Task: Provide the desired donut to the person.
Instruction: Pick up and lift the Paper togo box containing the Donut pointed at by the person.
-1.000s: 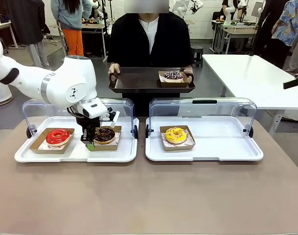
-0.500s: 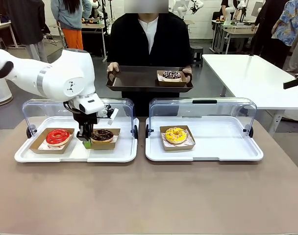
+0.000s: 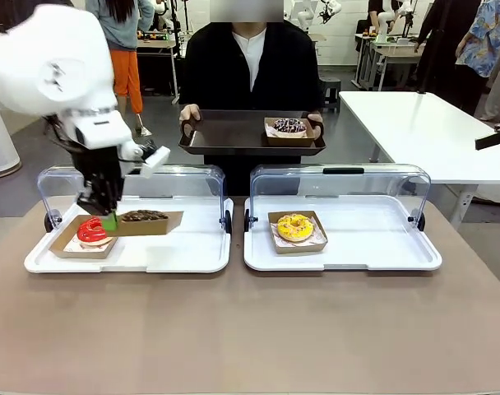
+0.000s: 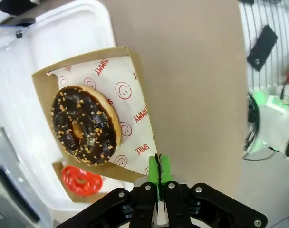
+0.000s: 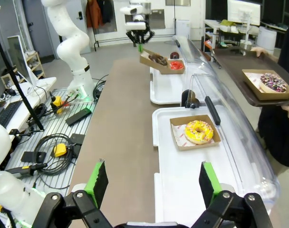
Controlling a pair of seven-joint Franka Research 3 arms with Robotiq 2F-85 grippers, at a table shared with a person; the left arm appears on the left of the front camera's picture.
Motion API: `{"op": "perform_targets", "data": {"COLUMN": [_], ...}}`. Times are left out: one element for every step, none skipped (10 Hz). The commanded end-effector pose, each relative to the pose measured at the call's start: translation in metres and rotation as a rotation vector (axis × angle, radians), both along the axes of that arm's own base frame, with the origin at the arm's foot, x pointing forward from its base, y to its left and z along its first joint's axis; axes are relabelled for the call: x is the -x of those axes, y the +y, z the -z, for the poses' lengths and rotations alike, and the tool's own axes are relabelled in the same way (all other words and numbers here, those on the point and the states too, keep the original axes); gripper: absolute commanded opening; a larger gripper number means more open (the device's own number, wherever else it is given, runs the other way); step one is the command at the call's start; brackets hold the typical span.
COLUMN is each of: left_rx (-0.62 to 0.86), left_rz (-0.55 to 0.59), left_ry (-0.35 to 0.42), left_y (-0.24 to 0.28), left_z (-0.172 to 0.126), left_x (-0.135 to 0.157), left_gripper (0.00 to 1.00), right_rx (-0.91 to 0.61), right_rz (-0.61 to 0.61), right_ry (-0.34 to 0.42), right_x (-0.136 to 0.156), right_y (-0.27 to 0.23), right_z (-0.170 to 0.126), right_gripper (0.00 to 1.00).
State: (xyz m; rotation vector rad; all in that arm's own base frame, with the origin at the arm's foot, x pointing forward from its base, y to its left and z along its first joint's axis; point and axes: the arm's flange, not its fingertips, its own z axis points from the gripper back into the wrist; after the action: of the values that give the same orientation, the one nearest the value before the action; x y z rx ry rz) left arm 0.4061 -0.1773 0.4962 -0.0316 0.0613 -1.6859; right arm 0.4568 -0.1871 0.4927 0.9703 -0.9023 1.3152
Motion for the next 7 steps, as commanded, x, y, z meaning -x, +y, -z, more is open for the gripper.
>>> {"op": "perform_targets", "data": {"left_rx": [0.015,-0.012,-0.029,-0.026,-0.046,-0.056,-0.058], "left_rz": [0.025,0.025,0.015,-0.002,-0.012,-0.021,-0.032], "left_ry": [-0.049,-0.078,-0.096,-0.108,-0.119,-0.125,-0.131], "left_y": [0.002,-0.007,-0.014,-0.019,-0.025,-0.033,-0.037], "left_z": [-0.029,-0.054,-0.078,-0.103,-0.118,-0.132,-0.143], "left_x": [0.027,0.039,0.046,0.043,0.038,0.03,0.017], "left_gripper": [0.0,0.0,0.0,0.0,0.0,0.0,0.0], "right_rx": [0.001,0.001,0.001,0.001,0.001,0.001,0.001], "right_rz": [0.005,0.005,0.005,0.005,0.005,0.005,0.005], "right_ry": [-0.003,-0.003,-0.003,-0.003,-0.003,-0.003,-0.003], "right_x": [-0.001,-0.001,-0.001,-0.001,-0.001,-0.001,-0.001], "right_y": [0.0,0.0,0.0,0.0,0.0,0.0,0.0], "right_z": [0.0,0.0,0.0,0.0,0.0,0.0,0.0], "right_gripper": [1.0,1.0,1.0,1.0,1.0,1.0,1.0]}}
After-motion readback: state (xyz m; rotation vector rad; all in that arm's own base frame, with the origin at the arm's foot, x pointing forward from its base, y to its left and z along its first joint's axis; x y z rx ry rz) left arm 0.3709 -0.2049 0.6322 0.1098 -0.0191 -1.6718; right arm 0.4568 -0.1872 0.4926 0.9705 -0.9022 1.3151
